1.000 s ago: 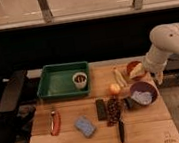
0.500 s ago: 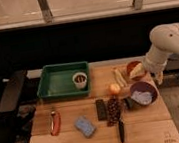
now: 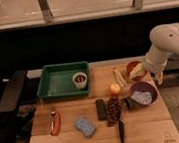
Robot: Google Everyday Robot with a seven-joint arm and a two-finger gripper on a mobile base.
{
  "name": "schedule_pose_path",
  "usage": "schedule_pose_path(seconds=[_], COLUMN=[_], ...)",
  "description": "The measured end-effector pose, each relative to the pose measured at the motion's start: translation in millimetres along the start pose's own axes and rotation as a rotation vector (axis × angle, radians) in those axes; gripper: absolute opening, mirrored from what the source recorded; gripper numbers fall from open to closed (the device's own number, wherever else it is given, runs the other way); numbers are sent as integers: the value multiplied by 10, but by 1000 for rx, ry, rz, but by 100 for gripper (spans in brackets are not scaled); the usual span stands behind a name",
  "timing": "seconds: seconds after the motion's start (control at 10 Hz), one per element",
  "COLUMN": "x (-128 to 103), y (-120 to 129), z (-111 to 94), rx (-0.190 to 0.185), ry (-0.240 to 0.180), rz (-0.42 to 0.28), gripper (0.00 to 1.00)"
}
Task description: Wipe tray with brush
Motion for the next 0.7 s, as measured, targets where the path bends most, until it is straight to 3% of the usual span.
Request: schedule_pose_path(seconds=[0.5,0.7], x=[-2,59], y=[2,16], z=[-3,32], rx=[-1,-9], ry=[0,23], rz=[-1,-8], gripper=[80,80])
